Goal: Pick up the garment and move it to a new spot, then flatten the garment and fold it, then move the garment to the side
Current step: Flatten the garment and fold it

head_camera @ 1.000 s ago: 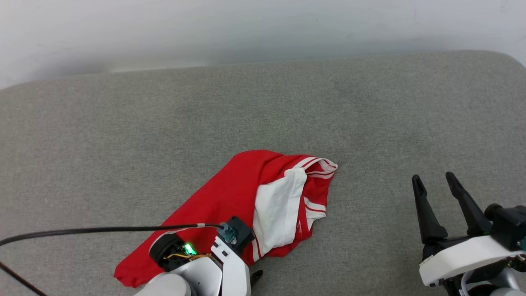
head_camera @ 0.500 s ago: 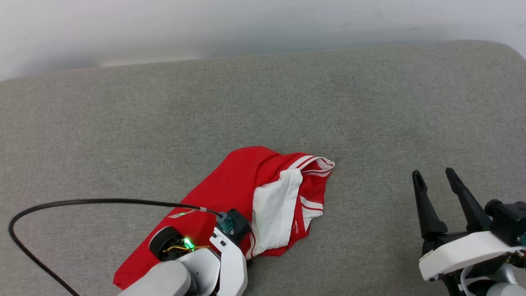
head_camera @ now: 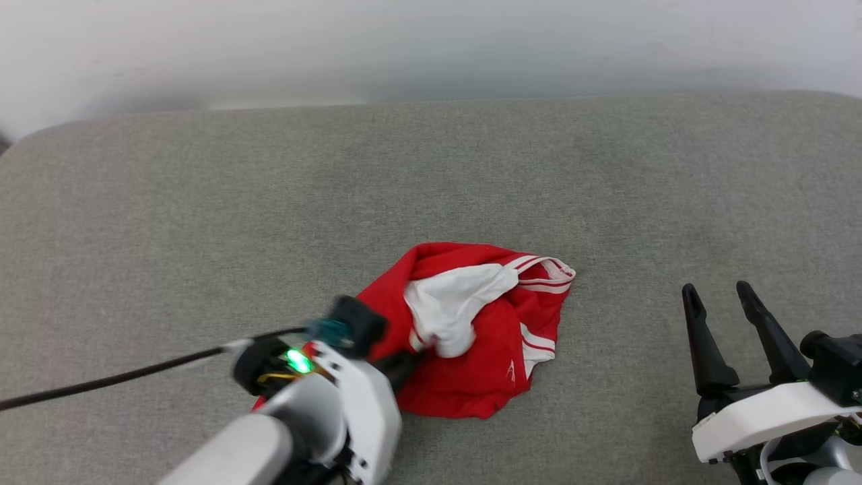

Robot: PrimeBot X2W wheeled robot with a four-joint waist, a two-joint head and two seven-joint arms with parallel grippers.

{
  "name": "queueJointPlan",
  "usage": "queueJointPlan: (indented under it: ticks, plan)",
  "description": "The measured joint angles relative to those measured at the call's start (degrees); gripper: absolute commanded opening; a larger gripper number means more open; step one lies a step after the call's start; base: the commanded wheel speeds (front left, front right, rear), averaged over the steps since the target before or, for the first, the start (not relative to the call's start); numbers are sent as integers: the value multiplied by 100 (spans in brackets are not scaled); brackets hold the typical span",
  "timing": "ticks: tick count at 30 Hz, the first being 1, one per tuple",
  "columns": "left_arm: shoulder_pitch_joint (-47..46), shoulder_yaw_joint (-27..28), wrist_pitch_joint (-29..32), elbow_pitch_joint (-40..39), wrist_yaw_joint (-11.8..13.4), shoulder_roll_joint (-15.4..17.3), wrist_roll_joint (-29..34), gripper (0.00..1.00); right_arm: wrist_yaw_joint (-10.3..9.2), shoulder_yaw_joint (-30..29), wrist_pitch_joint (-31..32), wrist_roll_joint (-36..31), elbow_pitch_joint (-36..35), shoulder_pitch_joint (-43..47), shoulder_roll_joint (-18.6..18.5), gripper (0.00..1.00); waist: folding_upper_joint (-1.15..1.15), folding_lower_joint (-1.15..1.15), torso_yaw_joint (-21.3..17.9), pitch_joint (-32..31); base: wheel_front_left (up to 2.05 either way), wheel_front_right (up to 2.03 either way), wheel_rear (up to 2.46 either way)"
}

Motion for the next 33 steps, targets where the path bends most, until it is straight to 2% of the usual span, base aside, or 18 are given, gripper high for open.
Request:
queueJointPlan:
  ticks: [6,11,17,21,22,23,24,26,29,33]
  plan:
    - [438,994,-649,-336,634,303,-420,0,0,4,76,-3,-48,21,0,100,0,0,73,10,0,0,0]
    - [769,1720,-1106,-48,926,453,-811,0,0,8,102,-11,-91,17,0,100,0,0,74,82,0,0,0]
    - [1058,2182,-1366,855,954,447,-1279,0,0,2,162,-31,-115,-26,0,100,0,0,30,185,0,0,0]
    - [1121,2196,-1479,1437,726,330,-1427,0,0,-4,177,-53,-116,-61,0,100,0,0,-3,203,0,0,0]
    - [1119,2149,-1501,1513,660,275,-1441,8,0,-11,177,-55,-118,-61,0,100,0,0,-6,197,0,0,0]
    - [1119,2102,-1539,1589,627,234,-1416,37,0,-19,177,-69,-121,-61,0,100,0,0,-4,188,0,0,0]
    - [1117,2090,-1608,1627,611,177,-1413,97,0,-33,177,-69,-126,-61,0,100,0,0,2,178,0,0,0]
    - [1104,2067,-1768,1652,569,85,-1374,100,0,-36,178,-85,-143,-60,0,100,0,0,18,139,0,0,0]
    - [1076,2083,-2120,1590,652,59,-1169,100,0,-42,194,-112,-152,-59,0,100,0,0,45,50,0,0,0]
    - [1085,2151,-2633,1294,947,75,-788,100,0,-25,220,-123,-149,-32,0,100,0,0,80,-112,0,0,0]
